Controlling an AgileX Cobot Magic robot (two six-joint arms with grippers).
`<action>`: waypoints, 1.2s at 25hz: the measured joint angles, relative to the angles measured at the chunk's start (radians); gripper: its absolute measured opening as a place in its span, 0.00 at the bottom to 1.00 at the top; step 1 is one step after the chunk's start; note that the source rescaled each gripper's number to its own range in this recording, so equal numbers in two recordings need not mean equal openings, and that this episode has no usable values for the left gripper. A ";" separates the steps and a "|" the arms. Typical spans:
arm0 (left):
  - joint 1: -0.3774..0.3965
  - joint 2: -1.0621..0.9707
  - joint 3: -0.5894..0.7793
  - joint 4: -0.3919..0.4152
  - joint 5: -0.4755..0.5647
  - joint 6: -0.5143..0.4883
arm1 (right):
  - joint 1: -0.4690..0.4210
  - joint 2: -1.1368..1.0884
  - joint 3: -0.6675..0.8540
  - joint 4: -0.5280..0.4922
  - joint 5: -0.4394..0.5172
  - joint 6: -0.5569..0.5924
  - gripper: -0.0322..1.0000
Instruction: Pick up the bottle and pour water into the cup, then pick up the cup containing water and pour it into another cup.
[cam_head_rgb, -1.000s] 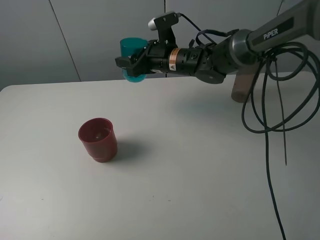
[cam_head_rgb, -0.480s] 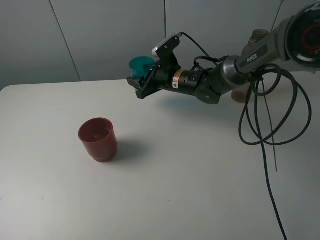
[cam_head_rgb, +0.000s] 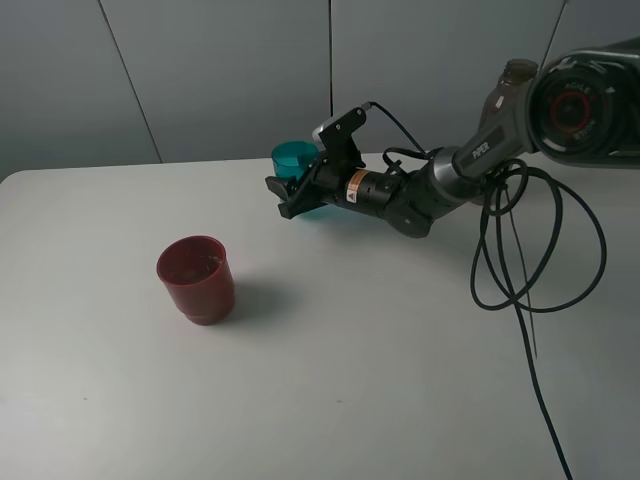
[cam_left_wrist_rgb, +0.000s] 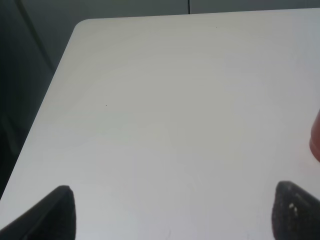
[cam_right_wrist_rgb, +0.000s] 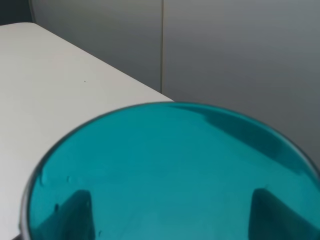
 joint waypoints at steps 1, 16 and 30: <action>0.000 0.000 0.000 0.000 0.000 0.000 | 0.000 0.005 -0.002 0.000 0.002 0.000 0.05; 0.000 0.000 0.000 0.000 0.000 0.000 | 0.000 0.021 -0.002 0.014 0.015 -0.004 0.82; 0.000 0.000 0.000 0.000 0.000 0.000 | 0.000 -0.127 0.129 -0.032 0.119 0.073 1.00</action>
